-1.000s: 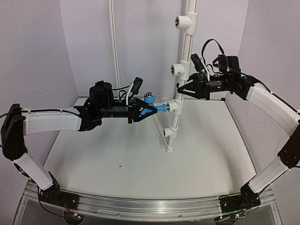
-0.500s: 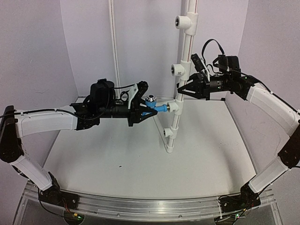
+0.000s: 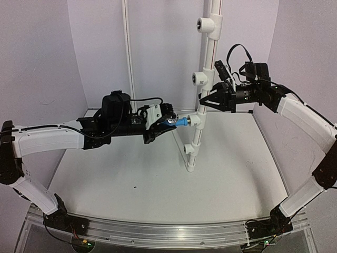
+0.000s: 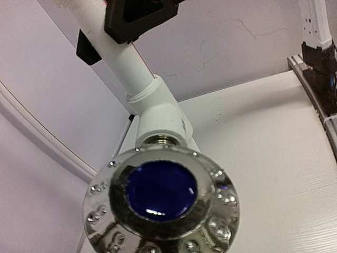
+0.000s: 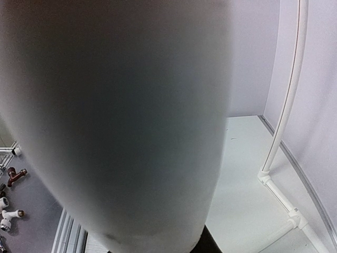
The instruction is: Install the water faucets
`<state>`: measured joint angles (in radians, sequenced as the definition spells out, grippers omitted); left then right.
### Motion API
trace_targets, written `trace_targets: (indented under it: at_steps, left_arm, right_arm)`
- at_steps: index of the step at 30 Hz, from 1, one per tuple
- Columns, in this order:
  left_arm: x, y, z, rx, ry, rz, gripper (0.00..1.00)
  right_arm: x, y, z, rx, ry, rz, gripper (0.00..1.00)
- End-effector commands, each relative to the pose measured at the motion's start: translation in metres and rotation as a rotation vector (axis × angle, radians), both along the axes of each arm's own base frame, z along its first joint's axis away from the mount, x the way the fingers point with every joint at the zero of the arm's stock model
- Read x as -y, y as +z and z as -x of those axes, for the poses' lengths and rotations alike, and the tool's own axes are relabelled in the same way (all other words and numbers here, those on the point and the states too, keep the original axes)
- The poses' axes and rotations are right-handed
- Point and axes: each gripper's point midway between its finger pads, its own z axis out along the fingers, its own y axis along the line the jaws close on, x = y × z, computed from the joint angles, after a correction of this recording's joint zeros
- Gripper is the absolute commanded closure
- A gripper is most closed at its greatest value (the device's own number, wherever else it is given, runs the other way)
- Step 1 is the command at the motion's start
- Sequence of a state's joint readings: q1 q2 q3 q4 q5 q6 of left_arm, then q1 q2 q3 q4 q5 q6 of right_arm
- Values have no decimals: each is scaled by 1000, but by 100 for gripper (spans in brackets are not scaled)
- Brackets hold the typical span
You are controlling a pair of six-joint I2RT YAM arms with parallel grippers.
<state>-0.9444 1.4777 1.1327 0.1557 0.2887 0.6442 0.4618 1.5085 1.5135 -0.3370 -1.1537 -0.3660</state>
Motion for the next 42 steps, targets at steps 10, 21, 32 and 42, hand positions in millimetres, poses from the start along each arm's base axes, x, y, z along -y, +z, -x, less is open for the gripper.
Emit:
trace_targets:
  at_steps: [10,21,32,42]
  left_arm:
    - [10,-36,6,735,-20,-258,100]
    - [5,-41,-6,1052,47,-346,93]
    - [-19,-31,-6,1055,117,-374,46]
    - [-46,-6,1,995,213,-293,0]
  right_arm:
    - [-13,-8,32,-205,80,22,100]
    - [-13,-5,31,-200,76,20,100]
    - [-12,-1,30,-190,68,17,100]
    - [-12,-2,28,-178,54,23,100]
